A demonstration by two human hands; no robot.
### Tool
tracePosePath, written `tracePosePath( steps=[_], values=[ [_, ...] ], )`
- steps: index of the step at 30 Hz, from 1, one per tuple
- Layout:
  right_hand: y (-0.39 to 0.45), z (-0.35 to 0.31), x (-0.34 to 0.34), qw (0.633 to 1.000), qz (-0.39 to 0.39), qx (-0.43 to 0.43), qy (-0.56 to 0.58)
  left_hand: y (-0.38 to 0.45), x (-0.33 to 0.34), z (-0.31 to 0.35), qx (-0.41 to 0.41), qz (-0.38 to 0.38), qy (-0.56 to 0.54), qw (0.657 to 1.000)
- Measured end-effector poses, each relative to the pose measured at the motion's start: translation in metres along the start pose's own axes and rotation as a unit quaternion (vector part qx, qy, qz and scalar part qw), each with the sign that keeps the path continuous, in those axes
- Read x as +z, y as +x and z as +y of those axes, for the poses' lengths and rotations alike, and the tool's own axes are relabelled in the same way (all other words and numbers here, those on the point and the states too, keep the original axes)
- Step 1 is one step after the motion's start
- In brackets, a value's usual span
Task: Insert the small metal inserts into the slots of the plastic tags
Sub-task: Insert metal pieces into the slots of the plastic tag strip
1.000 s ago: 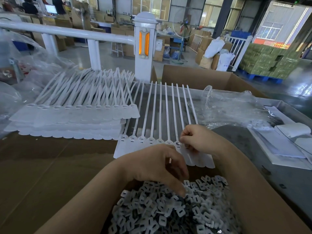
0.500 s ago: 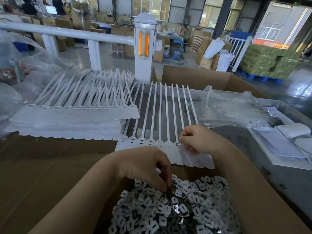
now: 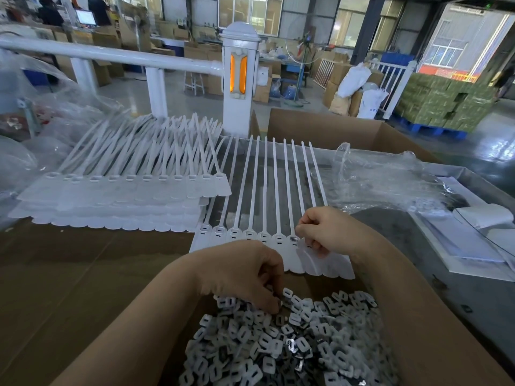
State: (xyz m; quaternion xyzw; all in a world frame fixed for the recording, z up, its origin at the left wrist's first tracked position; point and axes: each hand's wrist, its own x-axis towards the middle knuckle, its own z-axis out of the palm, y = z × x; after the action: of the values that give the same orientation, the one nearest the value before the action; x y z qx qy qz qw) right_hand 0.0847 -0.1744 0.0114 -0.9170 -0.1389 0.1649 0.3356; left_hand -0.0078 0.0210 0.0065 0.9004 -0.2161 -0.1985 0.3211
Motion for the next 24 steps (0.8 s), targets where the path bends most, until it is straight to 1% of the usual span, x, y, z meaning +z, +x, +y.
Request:
tracePosePath(
  steps=[4,8,24],
  values=[
    [0.0004,0.0000,-0.0002,1.000,-0.002,0.000,0.006,0.0018,0.0026,0.0008,0.013,0.006,0.027,1.000],
    [0.0002,0.0008,-0.0006,1.000,-0.001,0.001,0.010,0.0024,0.0040,-0.0007,0.023,0.014,0.030,0.999],
    [-0.0035,-0.0012,-0.0041,1.000,-0.001,-0.030,-0.006,-0.0033,-0.0049,-0.0011,-0.013,0.003,-0.070,0.997]
  ],
)
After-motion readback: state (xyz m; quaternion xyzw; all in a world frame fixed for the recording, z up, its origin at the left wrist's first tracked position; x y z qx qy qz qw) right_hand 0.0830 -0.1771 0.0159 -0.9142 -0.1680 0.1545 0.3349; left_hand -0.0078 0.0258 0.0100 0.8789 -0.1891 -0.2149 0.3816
